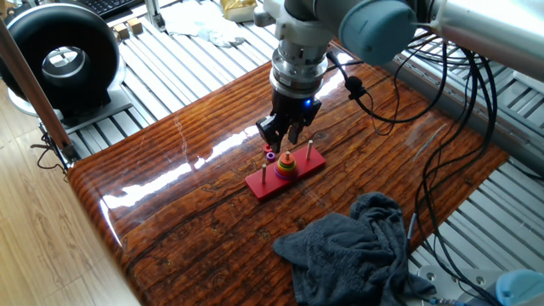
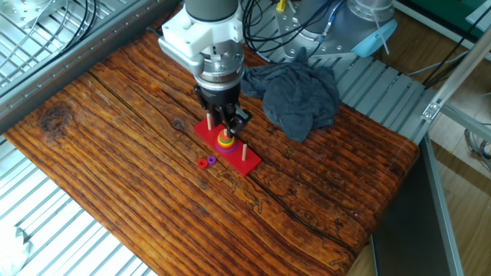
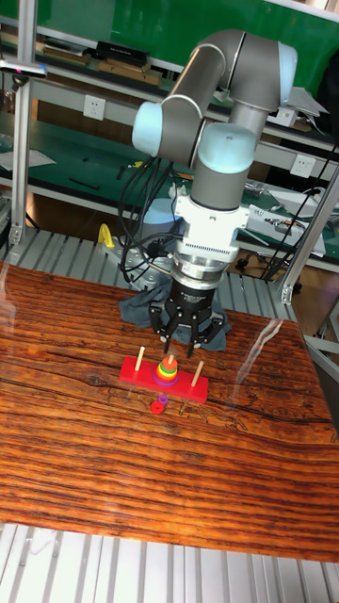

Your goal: Take out one Hanoi block and throw it aside

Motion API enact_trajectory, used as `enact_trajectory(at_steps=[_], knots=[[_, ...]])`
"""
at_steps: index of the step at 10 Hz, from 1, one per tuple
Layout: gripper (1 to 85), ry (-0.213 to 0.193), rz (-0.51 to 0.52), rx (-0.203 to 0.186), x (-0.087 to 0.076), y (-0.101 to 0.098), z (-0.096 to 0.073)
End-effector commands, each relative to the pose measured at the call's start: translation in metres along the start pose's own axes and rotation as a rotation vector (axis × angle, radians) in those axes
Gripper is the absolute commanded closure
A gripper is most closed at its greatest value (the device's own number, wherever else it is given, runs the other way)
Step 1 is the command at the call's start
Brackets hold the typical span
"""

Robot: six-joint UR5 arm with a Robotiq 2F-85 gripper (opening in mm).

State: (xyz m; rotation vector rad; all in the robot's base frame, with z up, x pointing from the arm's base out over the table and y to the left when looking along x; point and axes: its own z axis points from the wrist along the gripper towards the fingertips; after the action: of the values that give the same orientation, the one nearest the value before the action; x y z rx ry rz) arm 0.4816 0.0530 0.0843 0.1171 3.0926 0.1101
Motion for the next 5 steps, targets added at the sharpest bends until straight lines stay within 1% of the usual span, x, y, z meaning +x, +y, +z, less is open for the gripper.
enact_trajectory(at_steps=[1, 2, 5], knots=[[43.0, -0.004, -0.014, 0.004, 0.001, 0.0, 0.009], [43.0, -0.001, -0.022, 0.007, 0.003, 0.0, 0.012], [43.0, 0.058, -0.049, 0.004, 0.02, 0.001, 0.013]])
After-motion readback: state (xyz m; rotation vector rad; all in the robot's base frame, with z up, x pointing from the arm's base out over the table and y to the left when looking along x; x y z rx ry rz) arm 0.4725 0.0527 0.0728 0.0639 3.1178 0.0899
